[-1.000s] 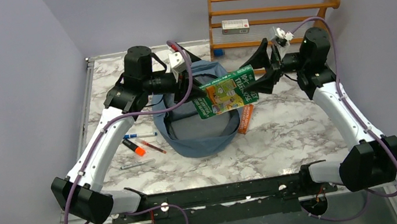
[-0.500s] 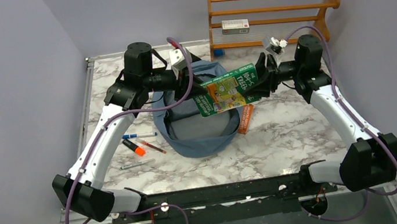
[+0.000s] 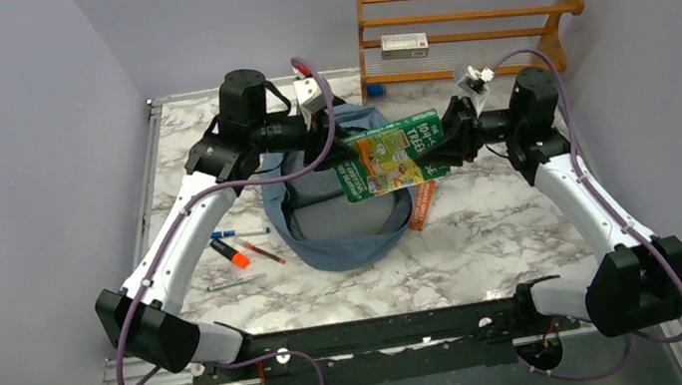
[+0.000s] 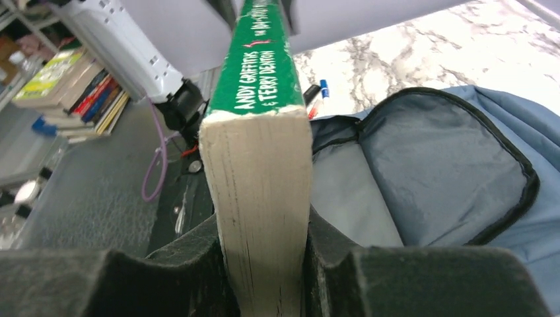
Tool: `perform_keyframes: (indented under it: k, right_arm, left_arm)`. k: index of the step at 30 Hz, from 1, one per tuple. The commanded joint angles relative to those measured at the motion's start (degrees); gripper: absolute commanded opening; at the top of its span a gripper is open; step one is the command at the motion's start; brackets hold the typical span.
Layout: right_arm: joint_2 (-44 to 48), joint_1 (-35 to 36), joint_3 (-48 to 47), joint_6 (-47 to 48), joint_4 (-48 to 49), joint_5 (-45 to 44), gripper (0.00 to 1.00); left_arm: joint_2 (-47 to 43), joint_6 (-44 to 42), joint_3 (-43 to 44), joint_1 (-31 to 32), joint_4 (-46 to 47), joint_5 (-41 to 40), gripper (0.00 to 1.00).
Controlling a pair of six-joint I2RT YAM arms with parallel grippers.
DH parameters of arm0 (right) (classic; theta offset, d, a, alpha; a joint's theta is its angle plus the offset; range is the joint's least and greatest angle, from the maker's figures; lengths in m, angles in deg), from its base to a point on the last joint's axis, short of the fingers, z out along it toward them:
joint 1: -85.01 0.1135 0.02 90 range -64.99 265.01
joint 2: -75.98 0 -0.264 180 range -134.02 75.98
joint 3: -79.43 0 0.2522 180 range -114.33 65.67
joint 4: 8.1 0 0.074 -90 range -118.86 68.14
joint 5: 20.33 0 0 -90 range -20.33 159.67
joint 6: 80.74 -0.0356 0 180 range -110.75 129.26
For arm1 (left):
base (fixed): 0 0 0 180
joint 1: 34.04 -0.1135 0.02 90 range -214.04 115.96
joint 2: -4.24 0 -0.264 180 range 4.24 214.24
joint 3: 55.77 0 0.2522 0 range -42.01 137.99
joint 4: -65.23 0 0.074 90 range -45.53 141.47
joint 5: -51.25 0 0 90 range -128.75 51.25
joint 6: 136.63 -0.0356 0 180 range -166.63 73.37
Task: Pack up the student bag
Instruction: Pick up the book from the center of the board.
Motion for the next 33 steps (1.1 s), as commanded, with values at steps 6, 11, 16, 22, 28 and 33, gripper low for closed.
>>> perform_keyframes:
  k: [6,11,16,22,28,33]
  right_arm:
    - [12.32,0.53,1.48,-10.60,-4.38,-44.01,0.00]
    - [17.29,0.54,1.08,-11.85,-15.47,-65.23,0.00]
    - [19.75,0.54,1.53,-9.44,-20.77,-71.32,0.01]
    - [20.29,0.57,2.92,-9.16,-21.03,-70.49,0.01]
    - [20.23,0.53,3.03,-8.73,-20.94,-70.29,0.01]
    - [20.70,0.55,3.73,-8.72,-20.90,-69.70,0.01]
  left_arm:
    - [1.22,2.67,-4.33,0.13,8.21,-18.34,0.68]
    - [1.37,2.02,-12.37,0.13,12.55,-28.96,0.70]
    - [0.85,-6.56,-20.85,2.27,17.68,-33.55,0.82]
    - [3.72,-21.67,-25.62,10.59,18.30,-45.06,0.82]
    - [8.31,-24.31,-26.55,12.46,22.68,-52.79,0.80]
    - [12.98,-26.89,-25.97,13.11,24.85,-58.59,0.77]
